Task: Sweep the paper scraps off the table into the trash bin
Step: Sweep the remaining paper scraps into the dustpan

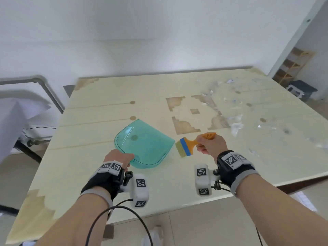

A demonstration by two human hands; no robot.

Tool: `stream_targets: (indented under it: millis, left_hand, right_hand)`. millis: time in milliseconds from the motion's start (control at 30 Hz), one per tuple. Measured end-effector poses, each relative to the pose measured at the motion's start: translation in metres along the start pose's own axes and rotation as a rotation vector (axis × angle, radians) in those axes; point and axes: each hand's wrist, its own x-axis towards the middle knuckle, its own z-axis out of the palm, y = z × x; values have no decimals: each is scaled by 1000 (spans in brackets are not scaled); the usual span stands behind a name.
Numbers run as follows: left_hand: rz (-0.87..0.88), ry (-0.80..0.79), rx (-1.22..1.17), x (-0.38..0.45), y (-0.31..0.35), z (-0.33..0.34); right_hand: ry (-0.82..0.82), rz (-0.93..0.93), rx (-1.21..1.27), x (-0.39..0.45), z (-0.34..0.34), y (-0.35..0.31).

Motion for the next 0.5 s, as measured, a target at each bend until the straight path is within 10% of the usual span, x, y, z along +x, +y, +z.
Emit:
stream_targets:
  millis: [500]
  left_hand:
    - [-14,11,28,66,108,72]
  right_hand:
    - [20,-4,-435,119,-71,-11]
